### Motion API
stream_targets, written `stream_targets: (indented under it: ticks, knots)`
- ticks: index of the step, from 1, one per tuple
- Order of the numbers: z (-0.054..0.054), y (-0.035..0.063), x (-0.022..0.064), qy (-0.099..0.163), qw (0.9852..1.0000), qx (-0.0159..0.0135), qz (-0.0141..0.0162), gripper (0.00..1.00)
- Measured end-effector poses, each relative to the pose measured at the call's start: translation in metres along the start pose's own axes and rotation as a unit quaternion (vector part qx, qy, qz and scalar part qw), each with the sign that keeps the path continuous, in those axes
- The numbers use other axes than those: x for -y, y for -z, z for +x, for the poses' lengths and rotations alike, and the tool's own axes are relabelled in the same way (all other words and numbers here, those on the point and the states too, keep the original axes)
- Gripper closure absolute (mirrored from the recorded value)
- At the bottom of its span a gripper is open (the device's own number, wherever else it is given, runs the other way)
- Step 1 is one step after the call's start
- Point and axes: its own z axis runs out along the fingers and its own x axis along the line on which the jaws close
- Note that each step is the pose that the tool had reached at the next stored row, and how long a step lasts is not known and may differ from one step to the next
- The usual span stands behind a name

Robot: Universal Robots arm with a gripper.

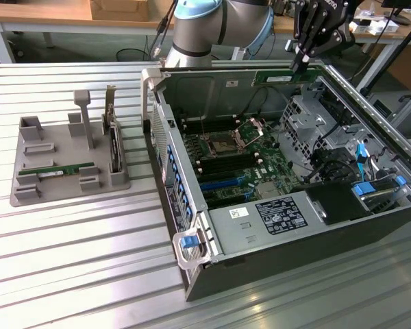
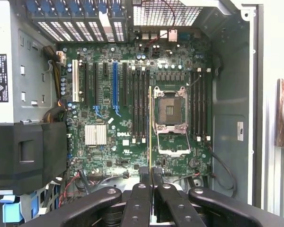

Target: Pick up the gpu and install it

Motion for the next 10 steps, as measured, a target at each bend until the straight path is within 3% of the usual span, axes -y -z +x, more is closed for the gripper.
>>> stream_targets:
  ticks: [10]
  knots:
    - [0.0,-0.0028,0.0001,0.0,1.0,0.0,0.0,0.88]
